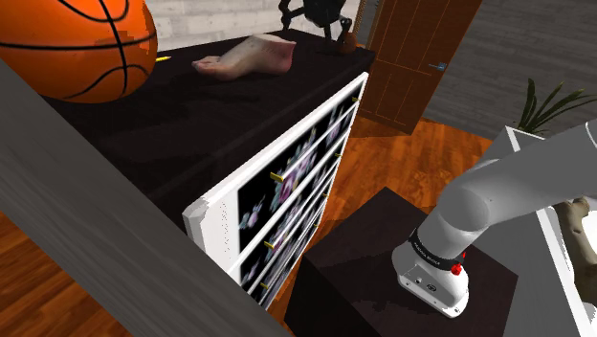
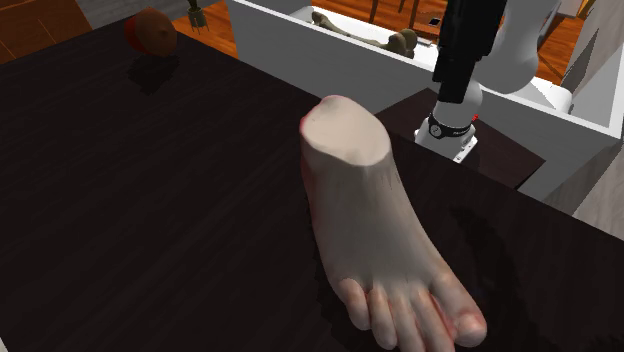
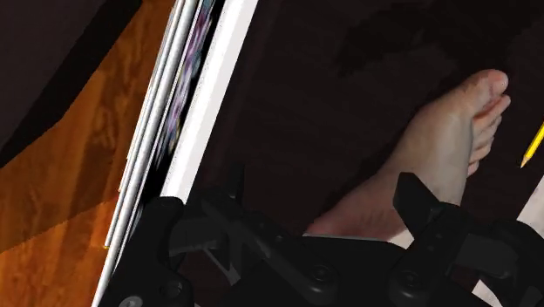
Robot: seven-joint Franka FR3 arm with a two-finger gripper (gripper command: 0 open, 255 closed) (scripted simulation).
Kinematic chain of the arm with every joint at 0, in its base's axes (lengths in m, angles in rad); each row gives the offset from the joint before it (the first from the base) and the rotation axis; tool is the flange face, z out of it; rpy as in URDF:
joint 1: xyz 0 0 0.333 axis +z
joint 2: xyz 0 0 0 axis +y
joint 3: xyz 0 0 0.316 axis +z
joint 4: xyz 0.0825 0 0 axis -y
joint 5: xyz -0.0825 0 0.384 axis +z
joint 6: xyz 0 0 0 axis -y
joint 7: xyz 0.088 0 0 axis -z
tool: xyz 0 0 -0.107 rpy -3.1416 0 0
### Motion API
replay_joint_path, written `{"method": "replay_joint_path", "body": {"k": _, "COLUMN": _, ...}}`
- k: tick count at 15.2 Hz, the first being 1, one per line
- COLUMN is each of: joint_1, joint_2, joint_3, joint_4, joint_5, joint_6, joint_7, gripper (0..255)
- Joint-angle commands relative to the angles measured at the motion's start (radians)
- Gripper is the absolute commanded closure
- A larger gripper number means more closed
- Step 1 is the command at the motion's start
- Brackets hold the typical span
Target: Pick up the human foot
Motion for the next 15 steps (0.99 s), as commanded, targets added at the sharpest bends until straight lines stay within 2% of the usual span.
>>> {"method": "replay_joint_path", "body": {"k": 1, "joint_1": -0.026, "joint_2": 0.065, "joint_3": 0.045, "joint_4": 0.064, "joint_5": 0.003, "joint_6": 0.028, "joint_7": 0.144, "gripper": 0}}
{"method": "replay_joint_path", "body": {"k": 5, "joint_1": -0.075, "joint_2": 0.202, "joint_3": 0.116, "joint_4": 0.203, "joint_5": -0.027, "joint_6": 0.073, "joint_7": 0.407, "gripper": 0}}
{"method": "replay_joint_path", "body": {"k": 9, "joint_1": -0.105, "joint_2": 0.337, "joint_3": 0.166, "joint_4": 0.341, "joint_5": -0.088, "joint_6": 0.102, "joint_7": 0.648, "gripper": 0}}
{"method": "replay_joint_path", "body": {"k": 15, "joint_1": -0.101, "joint_2": 0.316, "joint_3": 0.164, "joint_4": 0.240, "joint_5": -0.069, "joint_6": 0.181, "joint_7": 0.623, "gripper": 0}}
